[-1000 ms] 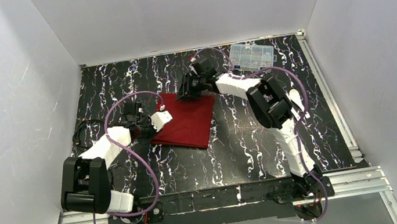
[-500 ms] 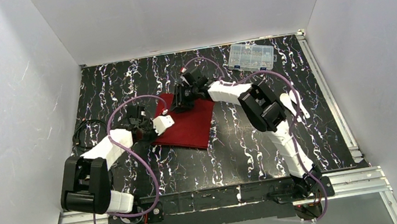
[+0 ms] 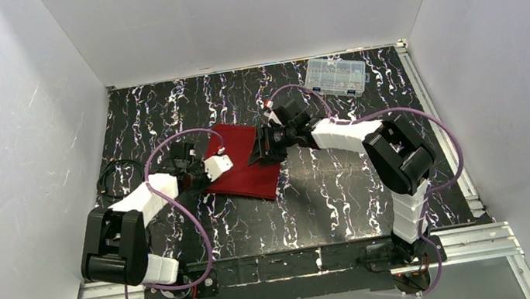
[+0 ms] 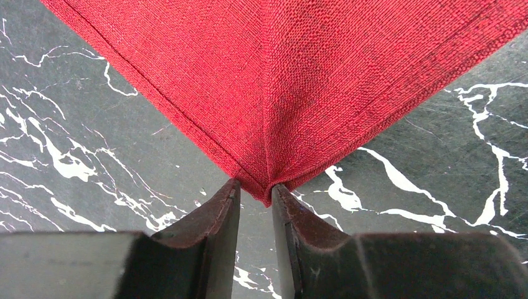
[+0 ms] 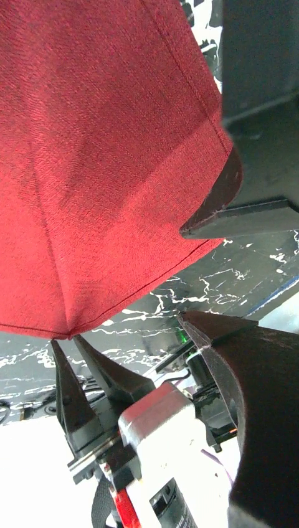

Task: Fold the napkin into a case and place the utensils inside
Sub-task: Smooth out the upper triangle-folded napkin at the center of the board.

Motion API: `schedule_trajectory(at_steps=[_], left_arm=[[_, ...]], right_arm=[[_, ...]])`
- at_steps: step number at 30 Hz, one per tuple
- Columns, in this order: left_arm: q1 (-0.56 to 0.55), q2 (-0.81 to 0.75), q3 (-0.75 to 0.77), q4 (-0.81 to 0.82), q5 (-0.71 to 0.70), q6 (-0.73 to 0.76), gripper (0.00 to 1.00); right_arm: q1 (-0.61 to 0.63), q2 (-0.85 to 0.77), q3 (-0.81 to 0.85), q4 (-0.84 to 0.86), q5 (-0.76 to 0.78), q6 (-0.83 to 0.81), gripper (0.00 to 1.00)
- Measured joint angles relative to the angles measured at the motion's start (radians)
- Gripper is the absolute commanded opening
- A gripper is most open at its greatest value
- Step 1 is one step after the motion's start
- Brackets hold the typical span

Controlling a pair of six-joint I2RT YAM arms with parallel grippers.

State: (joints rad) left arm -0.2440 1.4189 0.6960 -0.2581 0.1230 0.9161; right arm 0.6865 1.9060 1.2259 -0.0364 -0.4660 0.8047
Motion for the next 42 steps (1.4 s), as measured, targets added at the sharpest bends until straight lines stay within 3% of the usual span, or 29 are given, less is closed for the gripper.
schedule_trajectory(at_steps=[8, 14, 20, 36, 42], left_arm=[[-0.002, 0.000, -0.002, 0.006, -0.008, 0.000, 0.27], [-0.006, 0.000, -0.002, 0.007, -0.012, 0.001, 0.27], [-0.009, 0.000, -0.002, 0.007, -0.017, 0.007, 0.26], [-0.013, -0.013, -0.026, 0.038, -0.033, 0.031, 0.32], [-0.013, -0.013, -0.026, 0.053, -0.046, 0.034, 0.49]], right_arm=[[-0.120, -0.006, 0.008, -0.033, -0.009, -0.056, 0.51], [-0.227, 0.105, 0.102, -0.027, -0.043, -0.058, 0.47], [-0.248, 0.194, 0.148, -0.014, -0.078, -0.036, 0.45], [-0.280, 0.243, 0.124, 0.056, -0.104, -0.014, 0.42], [-0.280, 0.243, 0.124, 0.058, -0.107, -0.027, 0.43]])
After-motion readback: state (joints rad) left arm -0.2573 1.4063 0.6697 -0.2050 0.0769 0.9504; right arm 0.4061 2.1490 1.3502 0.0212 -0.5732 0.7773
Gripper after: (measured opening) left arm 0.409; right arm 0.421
